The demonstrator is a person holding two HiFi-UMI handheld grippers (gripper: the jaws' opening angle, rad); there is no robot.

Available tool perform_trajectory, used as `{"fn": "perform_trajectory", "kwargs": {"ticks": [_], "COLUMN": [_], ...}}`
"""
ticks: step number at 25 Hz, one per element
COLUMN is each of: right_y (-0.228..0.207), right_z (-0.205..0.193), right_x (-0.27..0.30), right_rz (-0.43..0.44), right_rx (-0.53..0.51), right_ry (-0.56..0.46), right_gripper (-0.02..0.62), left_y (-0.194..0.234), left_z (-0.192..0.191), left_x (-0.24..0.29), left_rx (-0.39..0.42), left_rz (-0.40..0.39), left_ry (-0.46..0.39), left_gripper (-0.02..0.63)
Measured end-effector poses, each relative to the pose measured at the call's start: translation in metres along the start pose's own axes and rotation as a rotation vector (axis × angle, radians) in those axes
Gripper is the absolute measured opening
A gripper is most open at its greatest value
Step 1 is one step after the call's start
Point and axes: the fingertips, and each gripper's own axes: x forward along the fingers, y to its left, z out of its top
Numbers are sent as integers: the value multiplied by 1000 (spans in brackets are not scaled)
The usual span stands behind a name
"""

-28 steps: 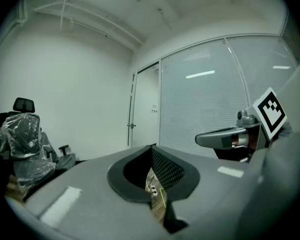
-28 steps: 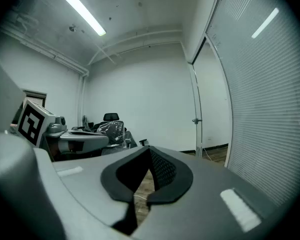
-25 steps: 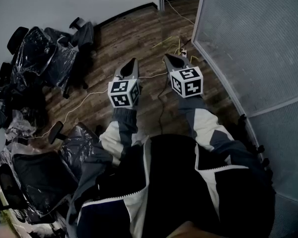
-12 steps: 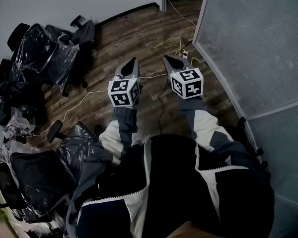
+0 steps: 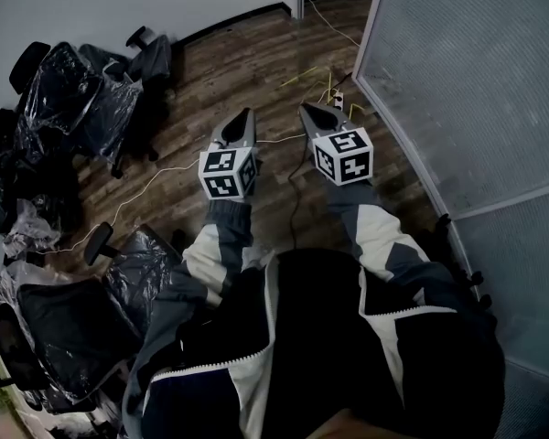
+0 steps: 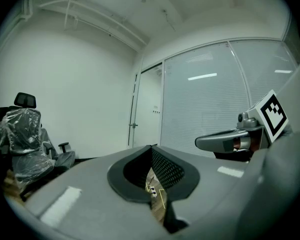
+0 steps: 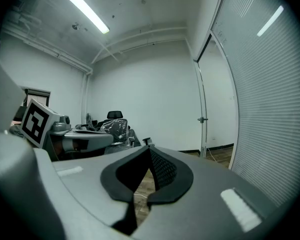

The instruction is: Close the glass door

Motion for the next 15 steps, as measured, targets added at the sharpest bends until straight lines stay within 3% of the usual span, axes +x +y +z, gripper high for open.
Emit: {"fn": "perform_trajectory", "kwargs": {"ticks": [15], "right_y": [11], "right_z": [-4], "right_x": [12], "right_rz": [-26], "right_rx": [-7], "right_ry": [23], "right_gripper": [5], "left_y": [19], "left_z": [-6], "left_x": [2], "left_rx": [-25], "left_rz": [-30], "left_ry": [-10], "left_gripper": [3]}}
